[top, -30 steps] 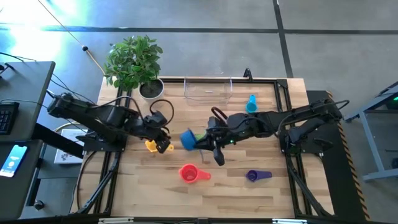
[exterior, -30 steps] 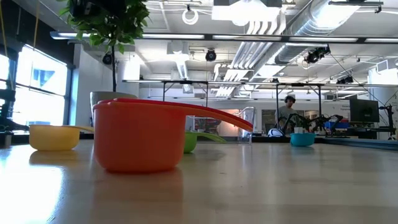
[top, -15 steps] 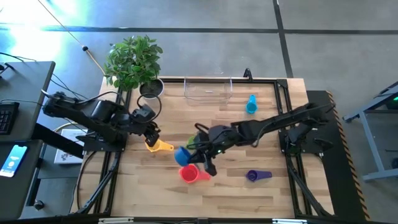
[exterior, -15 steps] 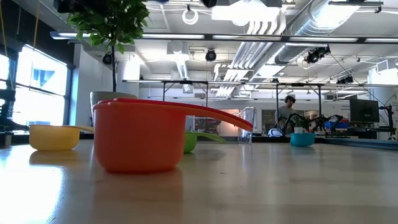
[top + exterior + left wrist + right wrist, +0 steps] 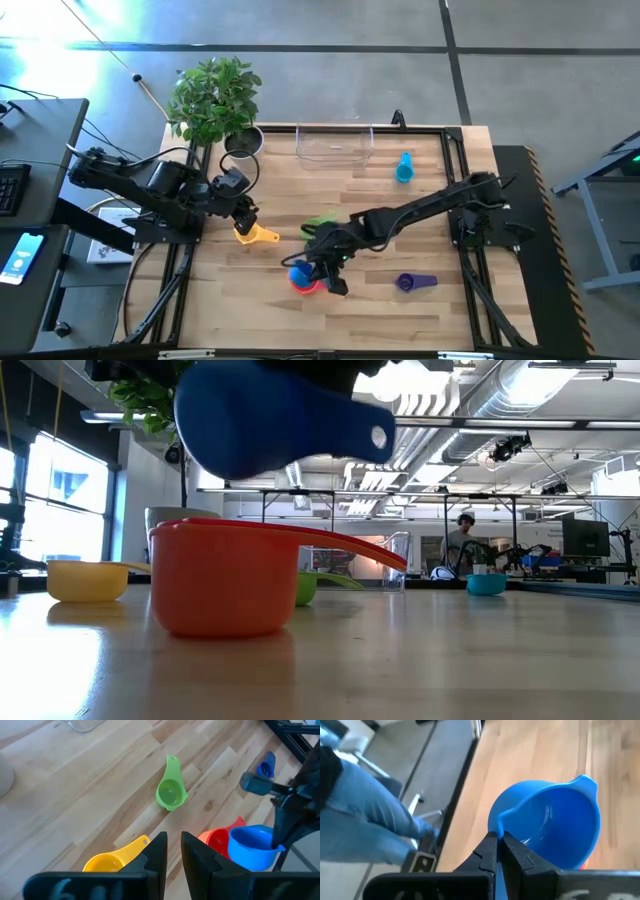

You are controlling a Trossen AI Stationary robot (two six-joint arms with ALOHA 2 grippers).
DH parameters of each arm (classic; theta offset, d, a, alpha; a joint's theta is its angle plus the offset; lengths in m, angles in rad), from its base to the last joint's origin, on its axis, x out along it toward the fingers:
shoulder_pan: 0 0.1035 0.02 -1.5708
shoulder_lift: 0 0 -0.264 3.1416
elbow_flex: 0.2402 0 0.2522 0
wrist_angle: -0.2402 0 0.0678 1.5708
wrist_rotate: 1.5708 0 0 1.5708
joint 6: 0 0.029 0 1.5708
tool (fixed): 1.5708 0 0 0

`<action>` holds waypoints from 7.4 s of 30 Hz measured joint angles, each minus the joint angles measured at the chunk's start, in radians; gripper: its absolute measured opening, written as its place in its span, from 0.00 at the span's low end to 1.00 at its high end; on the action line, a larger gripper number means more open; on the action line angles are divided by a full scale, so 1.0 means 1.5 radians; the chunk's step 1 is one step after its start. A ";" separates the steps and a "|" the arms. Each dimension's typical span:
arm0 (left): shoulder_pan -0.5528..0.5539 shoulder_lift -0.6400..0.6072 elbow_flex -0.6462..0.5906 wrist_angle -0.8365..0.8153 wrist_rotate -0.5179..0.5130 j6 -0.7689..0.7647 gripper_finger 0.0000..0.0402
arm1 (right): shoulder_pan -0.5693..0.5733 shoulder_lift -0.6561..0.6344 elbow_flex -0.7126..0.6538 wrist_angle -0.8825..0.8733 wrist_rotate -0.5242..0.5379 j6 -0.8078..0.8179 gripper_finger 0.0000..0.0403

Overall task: Nest measuring cups in basket
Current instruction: Stack the blue measuring cup on top of the red measuring cup, then stack the yellow measuring cup on top of the blue measuring cup

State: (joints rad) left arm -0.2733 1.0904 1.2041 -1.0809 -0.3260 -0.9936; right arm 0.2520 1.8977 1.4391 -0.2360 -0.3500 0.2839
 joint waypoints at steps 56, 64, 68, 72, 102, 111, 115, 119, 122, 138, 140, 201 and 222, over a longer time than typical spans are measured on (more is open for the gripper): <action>0.000 0.017 0.000 0.000 -0.022 -0.028 0.11 | 0.002 0.027 0.000 -0.059 0.127 -0.085 0.15; 0.000 0.017 0.000 0.000 -0.022 -0.015 0.12 | -0.035 0.027 0.000 -0.086 0.163 -0.069 0.15; 0.000 0.017 0.000 0.000 -0.022 -0.011 0.12 | -0.056 0.047 0.000 -0.096 0.144 -0.070 0.15; 0.000 0.017 0.000 0.000 -0.022 -0.004 0.12 | -0.060 0.076 0.000 -0.114 0.133 -0.067 0.15; -0.007 0.022 0.000 0.000 0.029 0.019 0.12 | -0.009 0.086 0.000 -0.170 0.012 0.116 0.15; -0.080 0.092 0.000 0.001 0.128 0.053 0.12 | 0.005 0.086 0.000 -0.173 0.000 0.180 0.15; -0.118 0.138 0.000 0.011 0.134 0.041 0.12 | 0.002 0.086 0.000 -0.173 0.003 0.215 0.15; -0.160 0.182 0.000 0.061 0.135 0.034 0.12 | 0.004 0.086 0.000 -0.173 0.000 0.234 0.15; -0.190 0.216 0.000 0.110 0.134 0.016 0.12 | 0.009 0.086 0.000 -0.173 0.000 0.263 0.15; -0.299 0.432 0.000 0.347 0.048 -0.095 0.12 | 0.025 0.086 0.000 -0.174 0.004 0.336 0.15; -0.307 0.452 0.000 0.371 0.030 -0.103 0.12 | 0.025 0.086 0.000 -0.173 0.006 0.336 0.15; -0.217 0.570 0.000 0.584 0.030 -0.052 0.12 | 0.076 0.088 0.000 -0.112 0.059 0.541 0.15; -0.232 0.449 0.000 0.408 0.035 -0.048 0.12 | 0.071 0.044 0.000 -0.149 0.069 0.471 0.15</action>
State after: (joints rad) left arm -0.6220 1.7645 1.2037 -0.4685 -0.2734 -1.0654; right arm 0.3580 1.9641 1.4387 -0.4597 -0.2465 0.9910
